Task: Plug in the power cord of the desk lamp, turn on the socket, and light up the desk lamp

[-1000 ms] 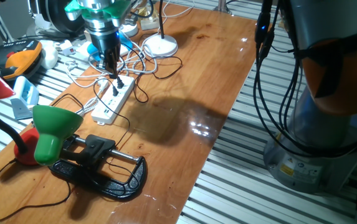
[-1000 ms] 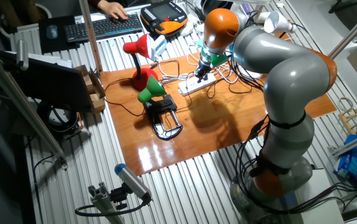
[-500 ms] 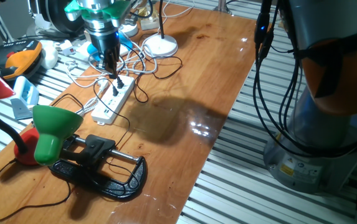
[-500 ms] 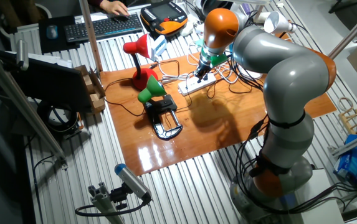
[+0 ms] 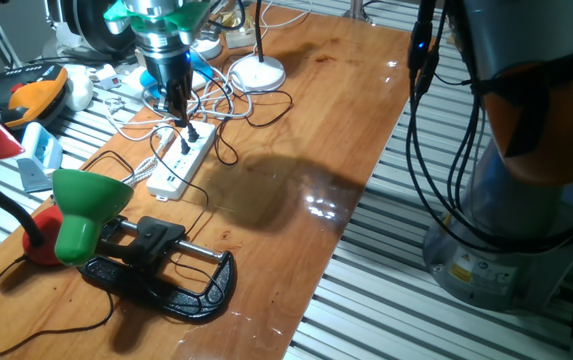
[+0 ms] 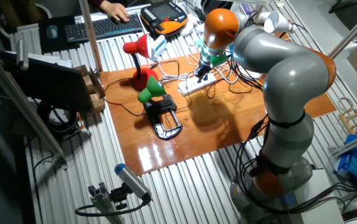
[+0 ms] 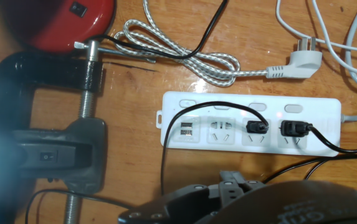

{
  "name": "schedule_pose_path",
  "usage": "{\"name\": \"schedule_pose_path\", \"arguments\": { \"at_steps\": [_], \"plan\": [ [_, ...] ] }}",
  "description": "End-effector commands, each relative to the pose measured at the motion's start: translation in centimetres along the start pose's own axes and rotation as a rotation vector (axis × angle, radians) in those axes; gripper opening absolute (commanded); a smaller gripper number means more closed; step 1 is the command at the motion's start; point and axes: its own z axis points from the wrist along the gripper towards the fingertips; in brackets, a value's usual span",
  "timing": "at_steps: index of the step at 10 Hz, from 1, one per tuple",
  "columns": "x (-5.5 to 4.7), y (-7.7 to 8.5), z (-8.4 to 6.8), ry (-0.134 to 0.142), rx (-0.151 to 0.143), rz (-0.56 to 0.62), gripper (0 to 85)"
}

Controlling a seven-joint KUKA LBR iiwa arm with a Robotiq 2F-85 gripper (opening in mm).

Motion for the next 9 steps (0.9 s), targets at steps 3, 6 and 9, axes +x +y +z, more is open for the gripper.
{"name": "schedule_pose_path", "arguments": {
  "at_steps": [3, 6, 9],
  "plan": [
    [-0.12, 0.01, 0.08, 0.0, 0.002, 0.003, 0.0],
    [-0.04, -0.03, 0.02, 0.004, 0.001, 0.005, 0.0],
    [-0.03, -0.04, 0.05, 0.004, 0.001, 0.001, 0.0]
  ]
}}
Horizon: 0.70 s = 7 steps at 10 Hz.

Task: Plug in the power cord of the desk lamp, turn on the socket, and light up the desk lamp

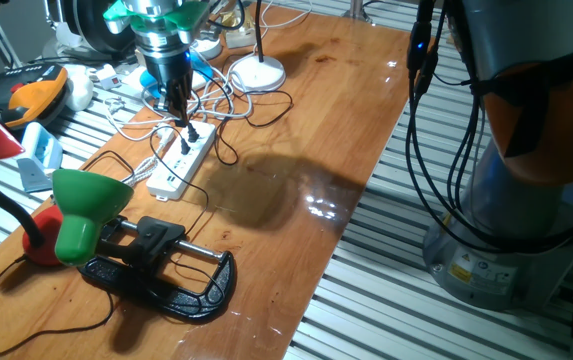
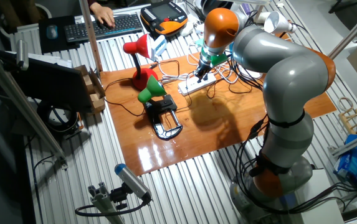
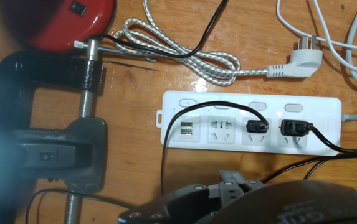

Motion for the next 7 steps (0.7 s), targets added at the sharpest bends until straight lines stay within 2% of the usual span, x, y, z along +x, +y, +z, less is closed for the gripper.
{"name": "schedule_pose_path", "arguments": {
  "at_steps": [1, 7],
  "plan": [
    [0.05, -0.01, -0.03, -0.001, -0.004, -0.001, 0.0],
    [-0.11, 0.16, 0.03, 0.0, -0.003, 0.006, 0.0]
  ]
}}
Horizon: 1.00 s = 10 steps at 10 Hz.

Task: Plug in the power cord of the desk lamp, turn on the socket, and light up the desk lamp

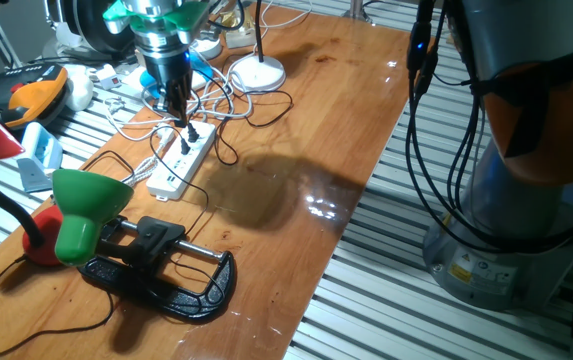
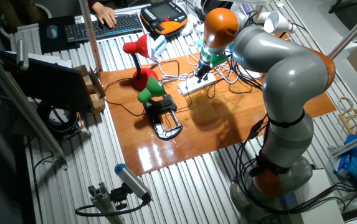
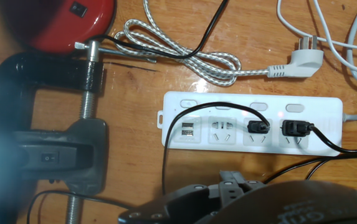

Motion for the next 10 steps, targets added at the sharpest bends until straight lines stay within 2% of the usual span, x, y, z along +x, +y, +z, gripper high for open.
{"name": "schedule_pose_path", "arguments": {
  "at_steps": [1, 6, 10],
  "plan": [
    [0.01, 0.0, 0.0, -0.002, 0.0, 0.0, 0.0],
    [0.13, 0.02, -0.15, -0.02, 0.009, -0.003, 0.0],
    [0.14, 0.01, -0.17, -0.017, 0.007, -0.003, 0.0]
  ]
}}
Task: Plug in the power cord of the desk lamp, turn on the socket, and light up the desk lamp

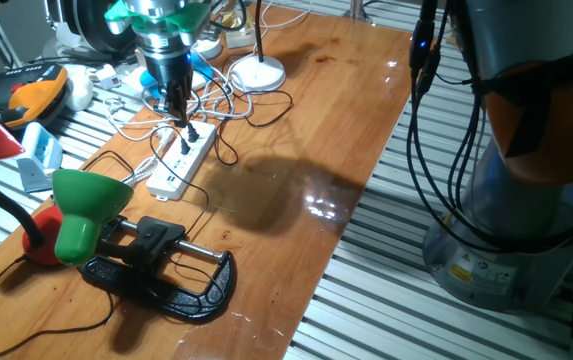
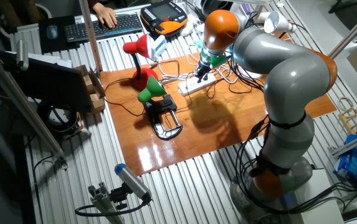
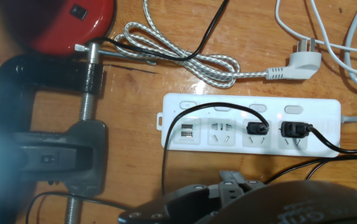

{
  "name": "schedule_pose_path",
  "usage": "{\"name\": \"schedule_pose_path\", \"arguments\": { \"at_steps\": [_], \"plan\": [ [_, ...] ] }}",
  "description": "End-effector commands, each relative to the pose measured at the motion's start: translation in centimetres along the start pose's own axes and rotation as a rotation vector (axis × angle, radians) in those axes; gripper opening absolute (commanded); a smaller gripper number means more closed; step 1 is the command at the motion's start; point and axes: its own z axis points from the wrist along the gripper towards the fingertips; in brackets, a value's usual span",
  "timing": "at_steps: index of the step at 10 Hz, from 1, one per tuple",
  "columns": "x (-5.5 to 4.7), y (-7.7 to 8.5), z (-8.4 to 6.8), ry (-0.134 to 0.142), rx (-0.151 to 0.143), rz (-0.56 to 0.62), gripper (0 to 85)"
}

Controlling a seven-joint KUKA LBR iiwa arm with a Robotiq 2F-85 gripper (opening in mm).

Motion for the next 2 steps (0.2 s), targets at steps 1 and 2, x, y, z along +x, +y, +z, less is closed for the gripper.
{"name": "schedule_pose_path", "arguments": {
  "at_steps": [1, 2],
  "plan": [
    [-0.01, 0.01, 0.01, 0.0, 0.0, 0.0, 0.0],
    [0.0, 0.0, 0.02, 0.003, -0.001, 0.0, 0.0]
  ]
}}
